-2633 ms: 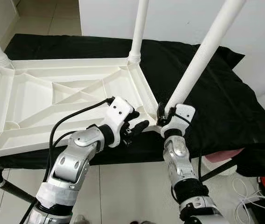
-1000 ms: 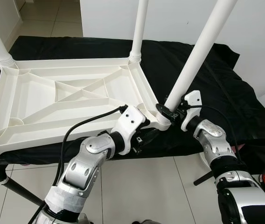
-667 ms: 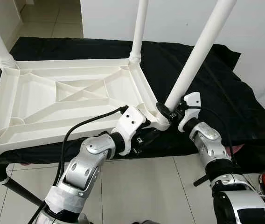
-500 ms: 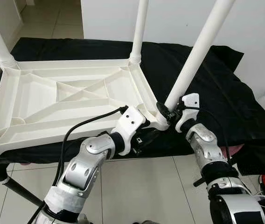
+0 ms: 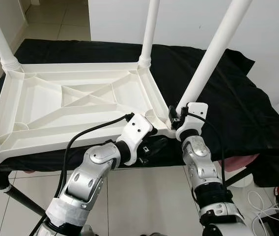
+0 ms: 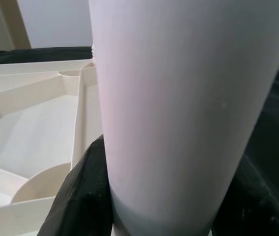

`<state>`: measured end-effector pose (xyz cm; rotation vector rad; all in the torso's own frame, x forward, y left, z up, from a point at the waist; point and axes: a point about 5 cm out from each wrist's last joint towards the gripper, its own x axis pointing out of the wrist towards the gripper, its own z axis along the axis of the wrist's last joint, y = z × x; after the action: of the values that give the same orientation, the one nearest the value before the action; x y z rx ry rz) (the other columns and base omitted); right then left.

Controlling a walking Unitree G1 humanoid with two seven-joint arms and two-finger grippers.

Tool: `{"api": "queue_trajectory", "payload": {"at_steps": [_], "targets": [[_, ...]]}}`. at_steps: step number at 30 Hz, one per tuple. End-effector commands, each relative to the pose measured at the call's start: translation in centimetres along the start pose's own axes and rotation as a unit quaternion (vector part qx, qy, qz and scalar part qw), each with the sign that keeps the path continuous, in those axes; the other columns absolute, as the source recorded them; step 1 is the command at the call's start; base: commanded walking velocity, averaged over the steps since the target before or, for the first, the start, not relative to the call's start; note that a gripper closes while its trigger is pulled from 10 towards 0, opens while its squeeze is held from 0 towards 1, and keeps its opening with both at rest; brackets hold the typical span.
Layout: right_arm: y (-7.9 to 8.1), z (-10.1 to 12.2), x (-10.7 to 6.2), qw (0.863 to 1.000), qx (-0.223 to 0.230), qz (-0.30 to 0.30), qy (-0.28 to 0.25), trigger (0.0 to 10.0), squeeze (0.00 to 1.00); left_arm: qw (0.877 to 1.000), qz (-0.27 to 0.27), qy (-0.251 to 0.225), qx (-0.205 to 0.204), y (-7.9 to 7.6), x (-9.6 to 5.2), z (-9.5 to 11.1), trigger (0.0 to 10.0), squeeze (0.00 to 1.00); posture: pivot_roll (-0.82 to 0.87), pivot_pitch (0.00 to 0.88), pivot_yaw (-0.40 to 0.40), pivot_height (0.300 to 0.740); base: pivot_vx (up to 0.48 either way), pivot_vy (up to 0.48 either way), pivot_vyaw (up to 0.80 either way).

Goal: Building children table

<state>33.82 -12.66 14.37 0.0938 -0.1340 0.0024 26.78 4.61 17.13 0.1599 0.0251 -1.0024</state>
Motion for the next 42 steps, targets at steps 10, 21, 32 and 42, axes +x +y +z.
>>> {"api": "queue_trajectory", "payload": {"at_steps": [10,21,32,42], "targets": [[1.7,-1.5,-1.6,0.998,0.026,-0.021,0.047,10.0,0.00,1.000,0.009,0.002,-0.003,-0.1,0.0,0.0,10.0,0.00,0.05,0.056,-0.088,0.740,0.000,0.000,0.00],[0.0,-0.4,-0.6,1.000,0.016,-0.008,0.025,10.0,1.00,1.000,0.010,0.001,0.000,0.1,0.2,0.1,10.0,0.00,0.05,0.050,-0.086,0.740,0.000,0.000,0.00],[-1.2,0.0,1.0,0.984,-0.040,0.162,0.060,10.0,0.00,1.000,0.010,0.000,0.001,0.0,0.2,0.1,10.0,0.00,0.05,0.050,-0.086,0.740,0.000,0.000,0.00],[-1.4,0.0,0.7,0.937,-0.117,0.324,0.054,10.0,0.00,1.000,0.014,0.000,0.005,0.4,0.1,0.3,10.0,0.00,0.05,0.043,-0.086,0.740,0.000,0.000,0.00]]}}
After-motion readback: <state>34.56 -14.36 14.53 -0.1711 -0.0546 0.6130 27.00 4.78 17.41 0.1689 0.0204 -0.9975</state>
